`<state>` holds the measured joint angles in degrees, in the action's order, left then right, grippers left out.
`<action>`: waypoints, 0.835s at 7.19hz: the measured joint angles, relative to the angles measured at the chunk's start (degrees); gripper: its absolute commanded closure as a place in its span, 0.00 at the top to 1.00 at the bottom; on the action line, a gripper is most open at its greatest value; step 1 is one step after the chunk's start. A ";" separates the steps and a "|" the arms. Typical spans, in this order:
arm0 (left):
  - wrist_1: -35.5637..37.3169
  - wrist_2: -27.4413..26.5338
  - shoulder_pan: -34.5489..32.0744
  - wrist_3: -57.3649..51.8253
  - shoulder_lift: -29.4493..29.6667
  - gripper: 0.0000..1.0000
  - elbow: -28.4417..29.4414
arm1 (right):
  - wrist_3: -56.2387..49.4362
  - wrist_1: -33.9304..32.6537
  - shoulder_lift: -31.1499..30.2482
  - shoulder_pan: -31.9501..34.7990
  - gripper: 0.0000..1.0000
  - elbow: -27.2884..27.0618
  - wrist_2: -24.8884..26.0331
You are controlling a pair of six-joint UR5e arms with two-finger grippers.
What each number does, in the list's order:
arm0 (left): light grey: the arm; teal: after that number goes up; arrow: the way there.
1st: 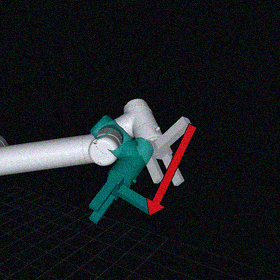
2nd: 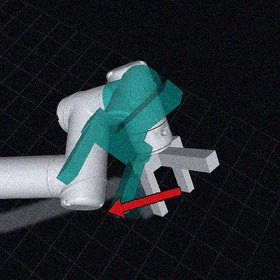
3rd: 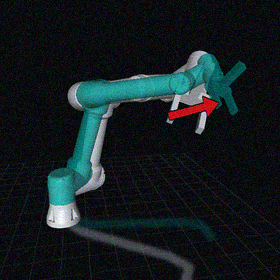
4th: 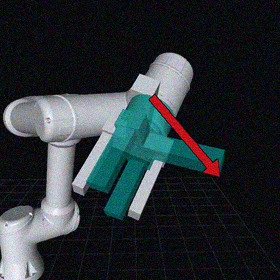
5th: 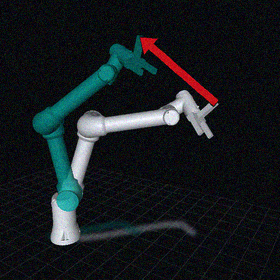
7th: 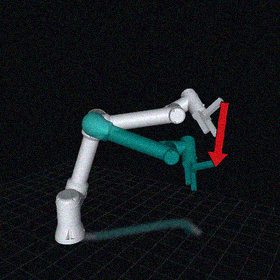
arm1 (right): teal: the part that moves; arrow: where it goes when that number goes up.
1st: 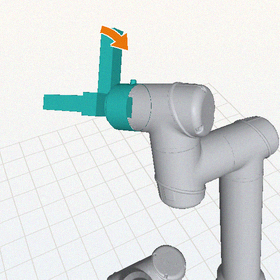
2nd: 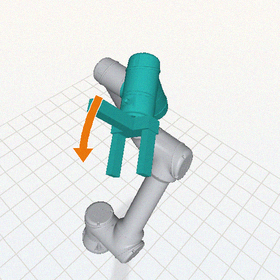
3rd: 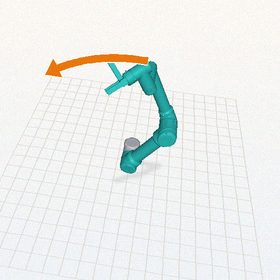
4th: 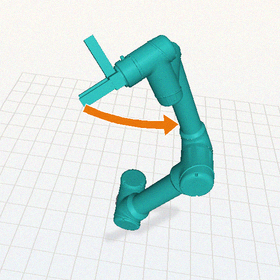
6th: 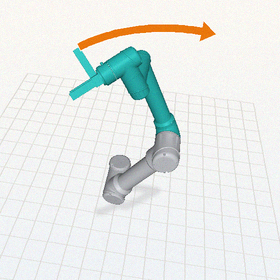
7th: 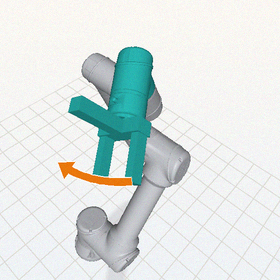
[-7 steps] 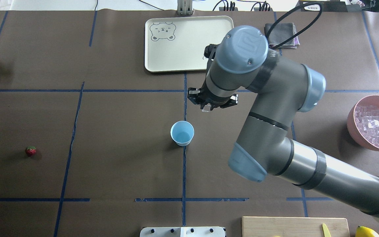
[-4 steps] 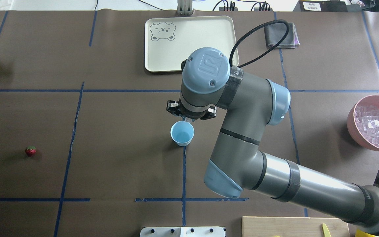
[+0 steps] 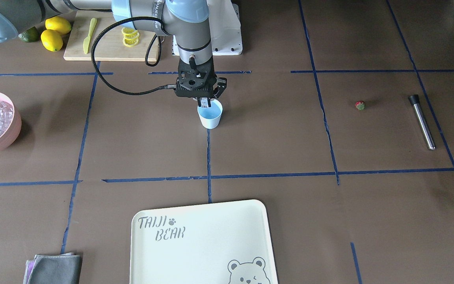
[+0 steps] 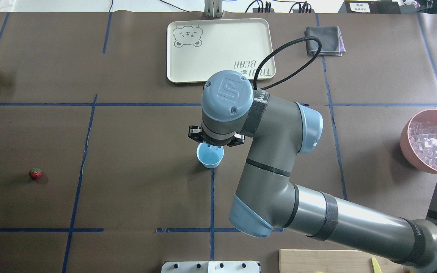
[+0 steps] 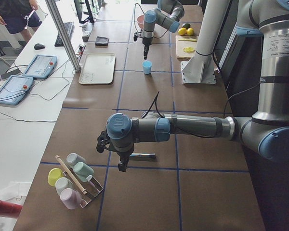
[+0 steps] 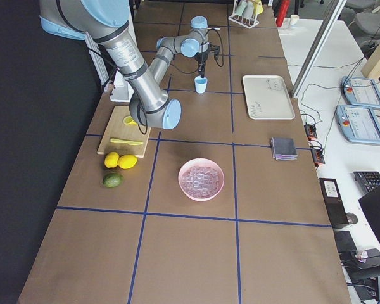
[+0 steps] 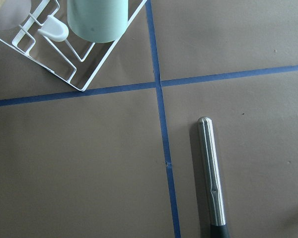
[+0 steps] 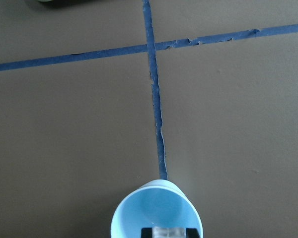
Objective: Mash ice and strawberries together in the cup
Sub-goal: 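Open the right gripper to drop the ice cube into the cup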
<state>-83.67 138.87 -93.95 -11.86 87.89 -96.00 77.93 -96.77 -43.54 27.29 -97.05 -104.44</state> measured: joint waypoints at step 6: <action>0.00 0.08 -0.09 0.00 0.00 1.00 -0.15 | -0.14 0.27 0.56 -0.13 0.99 0.49 0.12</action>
<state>-83.67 138.95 -94.04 -11.87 87.89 -96.15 77.79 -96.51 -42.98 27.16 -96.56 -104.33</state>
